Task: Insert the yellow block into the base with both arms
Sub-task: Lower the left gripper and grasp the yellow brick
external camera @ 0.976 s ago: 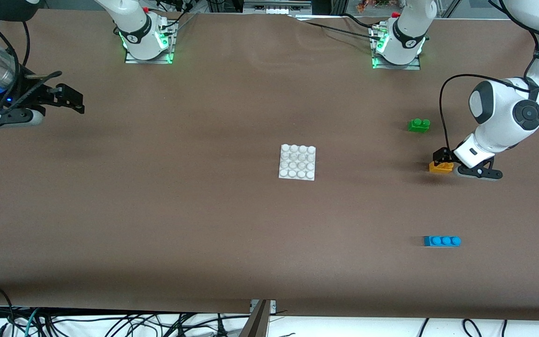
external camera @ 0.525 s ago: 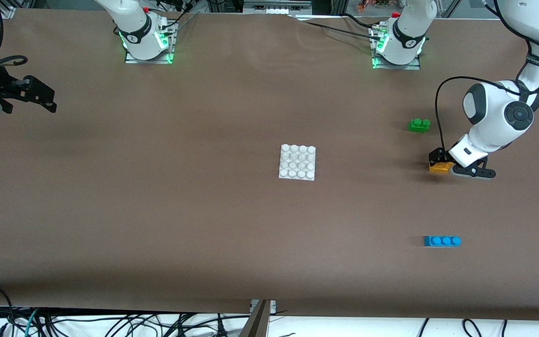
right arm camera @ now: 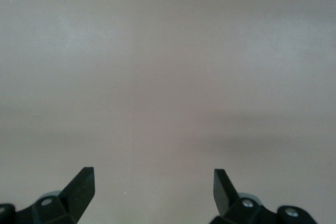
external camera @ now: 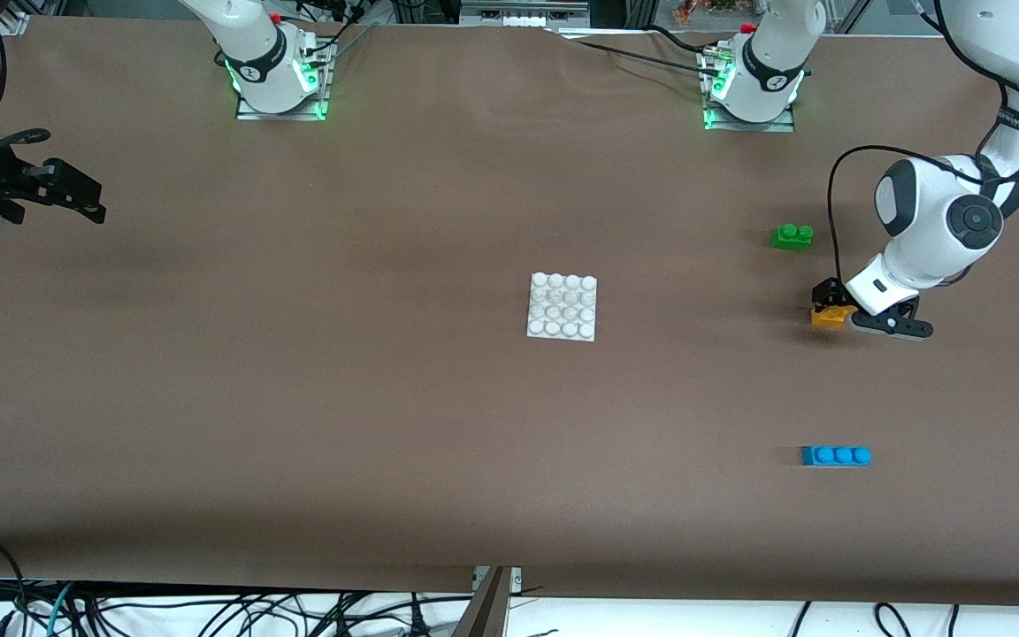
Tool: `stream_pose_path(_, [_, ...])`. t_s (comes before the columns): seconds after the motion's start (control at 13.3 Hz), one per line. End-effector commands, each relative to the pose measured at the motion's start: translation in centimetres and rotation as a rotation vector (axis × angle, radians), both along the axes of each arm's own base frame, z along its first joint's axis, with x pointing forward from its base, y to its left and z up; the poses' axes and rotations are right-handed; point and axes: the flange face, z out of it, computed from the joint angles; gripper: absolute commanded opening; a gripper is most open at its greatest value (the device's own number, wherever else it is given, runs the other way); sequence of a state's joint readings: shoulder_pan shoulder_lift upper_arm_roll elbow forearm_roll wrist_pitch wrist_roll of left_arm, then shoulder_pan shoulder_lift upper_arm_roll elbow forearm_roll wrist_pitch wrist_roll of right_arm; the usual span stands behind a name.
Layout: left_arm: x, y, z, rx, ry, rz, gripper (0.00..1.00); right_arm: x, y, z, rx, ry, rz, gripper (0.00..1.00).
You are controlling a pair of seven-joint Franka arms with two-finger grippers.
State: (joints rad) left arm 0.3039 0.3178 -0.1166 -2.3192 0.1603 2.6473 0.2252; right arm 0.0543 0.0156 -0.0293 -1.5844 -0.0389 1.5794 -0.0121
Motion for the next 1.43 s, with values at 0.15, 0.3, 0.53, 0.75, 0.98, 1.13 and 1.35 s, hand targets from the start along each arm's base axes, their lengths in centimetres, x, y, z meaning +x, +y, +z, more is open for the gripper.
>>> stream_pose_path(0.15, [-0.2, 0.4, -0.2, 0.007, -0.012, 0.007, 1.00, 0.1, -0.2, 0.6, -0.001, 0.008, 0.014, 1.00])
stream_pose_path(0.3, [-0.4, 0.2, -0.3, 0.006, -0.007, 0.039, 0.99, 0.0, -0.1, 0.6, -0.001, 0.009, 0.014, 1.00])
stream_pose_path(0.53, [-0.3, -0.1, 0.0, 0.005, -0.016, 0.089, 0.96, -0.1, 0.2, 0.7, 0.008, 0.012, 0.011, 1.00])
stream_pose_path(0.75, [-0.2, -0.4, 0.1, 0.003, -0.018, 0.090, 0.83, -0.2, 0.7, 0.9, 0.021, 0.009, 0.018, 1.00])
stream_pose_path(0.98, [-0.2, -0.4, 0.2, 0.003, -0.020, 0.090, 0.65, -0.4, 1.3, 1.0, 0.034, 0.014, 0.029, 1.00])
stream_pose_path(1.13, [-0.1, -0.7, 0.2, 0.002, -0.022, 0.084, 0.39, -0.4, 1.3, 1.0, 0.037, 0.016, 0.030, 1.00])
stream_pose_path(1.35, [0.0, -0.8, 0.6, 0.004, -0.025, 0.079, 0.27, -0.4, 1.4, 1.0, 0.062, 0.017, 0.028, 1.00])
